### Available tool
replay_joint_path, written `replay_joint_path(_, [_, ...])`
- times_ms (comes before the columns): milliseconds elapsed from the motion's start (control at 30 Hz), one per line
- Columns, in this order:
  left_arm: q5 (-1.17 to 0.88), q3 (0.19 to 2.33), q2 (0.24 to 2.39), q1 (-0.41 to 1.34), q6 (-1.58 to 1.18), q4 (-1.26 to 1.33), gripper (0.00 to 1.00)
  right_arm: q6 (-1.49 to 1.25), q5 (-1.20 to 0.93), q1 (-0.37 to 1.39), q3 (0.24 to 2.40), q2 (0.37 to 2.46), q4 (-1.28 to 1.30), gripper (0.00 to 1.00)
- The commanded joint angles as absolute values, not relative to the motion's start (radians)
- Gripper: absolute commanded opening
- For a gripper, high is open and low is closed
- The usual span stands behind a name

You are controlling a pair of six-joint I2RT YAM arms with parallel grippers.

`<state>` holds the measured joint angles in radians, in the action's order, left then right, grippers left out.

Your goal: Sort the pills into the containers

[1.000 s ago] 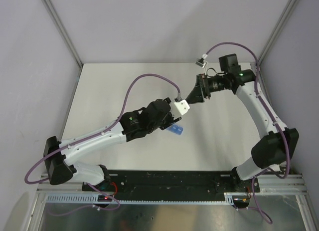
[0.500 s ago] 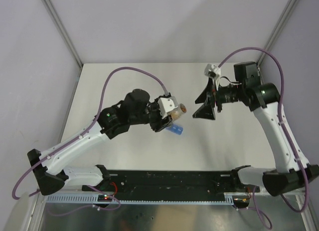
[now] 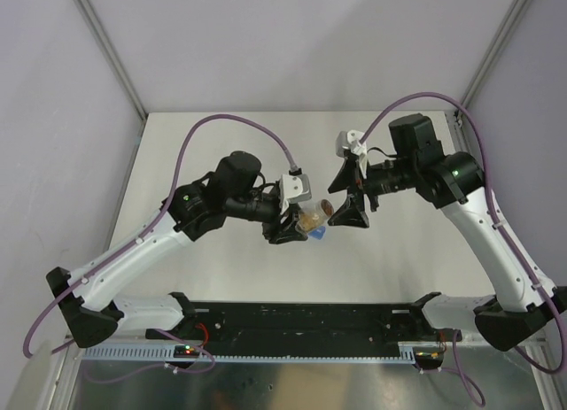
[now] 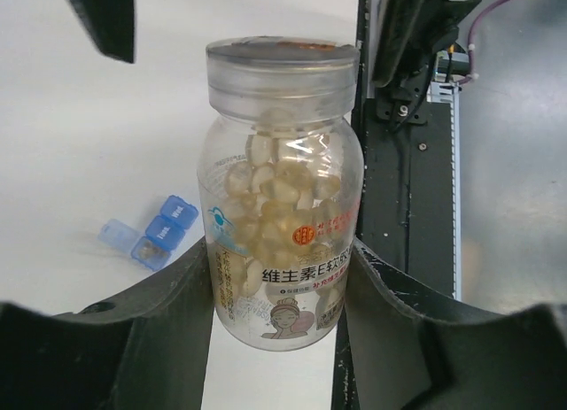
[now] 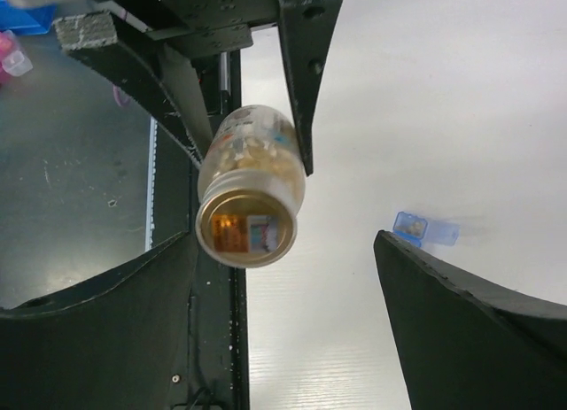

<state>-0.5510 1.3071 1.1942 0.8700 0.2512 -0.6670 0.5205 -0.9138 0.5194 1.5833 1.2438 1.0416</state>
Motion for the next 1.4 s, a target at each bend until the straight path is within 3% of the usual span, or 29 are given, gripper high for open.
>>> replay_joint_path(0, [-0.616,1.350,1.198,0.866,0.237,-0.670,0.00,0.549,-0.887,0.546,1.650,1.269,1.050,0.86])
replay_joint_path(200, [-0.613,1.352,1.208,0.865,0.238,-0.673,0.00,0.553,-0.902,0.571,1.657,1.298,1.057,0.77])
replay_joint_path(533, [-0.585,1.380,1.221,0.866,0.242,-0.671,0.00,0.532,-0.950,0.570,1.647,1.318,1.066,0.30])
replay_joint_path(733, [-0.517,1.409,1.234,0.867,0.230,-0.671,0.00,0.440,-1.036,0.520,1.621,1.343,1.018,0.14])
replay_joint_path(1100, [-0.015,1.445,1.284,0.948,0.240,-0.652,0.00,0.136,-1.126,0.428,1.581,1.506,0.864,0.06])
replay_joint_path(1367, [0.380,1.369,1.316,1.054,0.288,-0.563,0.00,-0.043,-1.191,0.409,1.573,1.662,0.771,0.13])
